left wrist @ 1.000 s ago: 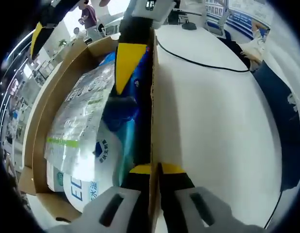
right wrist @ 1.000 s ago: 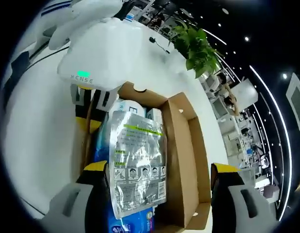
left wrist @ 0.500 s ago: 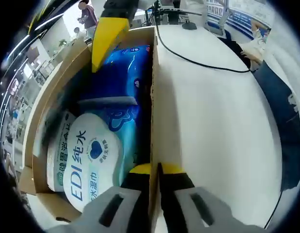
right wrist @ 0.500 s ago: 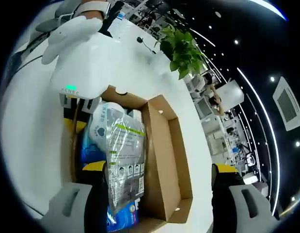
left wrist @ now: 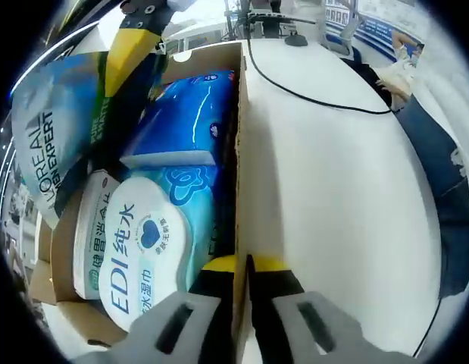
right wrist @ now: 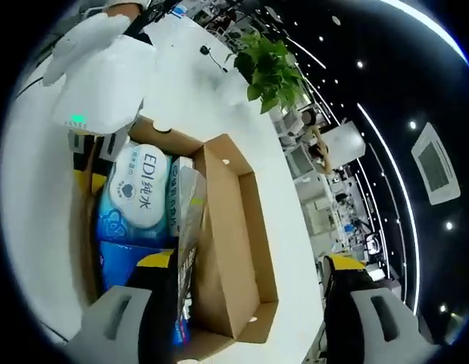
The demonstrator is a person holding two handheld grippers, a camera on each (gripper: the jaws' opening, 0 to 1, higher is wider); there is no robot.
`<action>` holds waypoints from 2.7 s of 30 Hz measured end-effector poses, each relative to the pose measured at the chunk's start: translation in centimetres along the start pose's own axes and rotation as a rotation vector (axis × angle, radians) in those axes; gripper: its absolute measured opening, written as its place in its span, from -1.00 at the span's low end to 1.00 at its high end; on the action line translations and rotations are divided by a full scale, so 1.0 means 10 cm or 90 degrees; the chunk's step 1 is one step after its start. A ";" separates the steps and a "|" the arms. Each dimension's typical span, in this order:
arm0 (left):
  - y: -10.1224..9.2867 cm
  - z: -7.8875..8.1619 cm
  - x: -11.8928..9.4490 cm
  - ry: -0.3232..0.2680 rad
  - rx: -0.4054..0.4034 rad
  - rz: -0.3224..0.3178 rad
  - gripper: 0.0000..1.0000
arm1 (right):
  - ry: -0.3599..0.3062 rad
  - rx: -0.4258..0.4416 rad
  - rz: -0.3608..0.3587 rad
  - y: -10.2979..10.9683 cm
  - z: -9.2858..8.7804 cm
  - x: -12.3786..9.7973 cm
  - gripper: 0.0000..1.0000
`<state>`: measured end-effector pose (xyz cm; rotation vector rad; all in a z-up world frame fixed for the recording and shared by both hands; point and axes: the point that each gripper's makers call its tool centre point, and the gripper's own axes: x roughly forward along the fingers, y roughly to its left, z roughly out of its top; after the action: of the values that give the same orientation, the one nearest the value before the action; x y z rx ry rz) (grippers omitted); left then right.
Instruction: Operate the shoe box by opening the lid, removing the specified soft item, and placing it in the target area until the item is outside and the box remains undamaged.
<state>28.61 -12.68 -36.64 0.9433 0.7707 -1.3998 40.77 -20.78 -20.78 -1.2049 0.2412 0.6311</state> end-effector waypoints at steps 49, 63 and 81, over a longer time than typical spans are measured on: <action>0.00 0.00 0.00 -0.001 0.001 0.000 -0.97 | 0.009 0.039 0.114 0.55 -0.15 0.36 -0.56; 0.00 0.00 0.00 -0.001 0.000 -0.001 -0.97 | 0.008 0.030 0.146 0.71 -0.16 0.39 -0.87; 0.00 0.02 0.00 -0.002 0.000 0.000 -0.97 | 0.009 0.021 0.155 0.73 -0.17 0.37 -0.96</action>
<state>28.60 -12.85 -36.55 0.9418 0.7685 -1.4013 39.77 -19.55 -28.98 -1.1582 0.4128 0.8264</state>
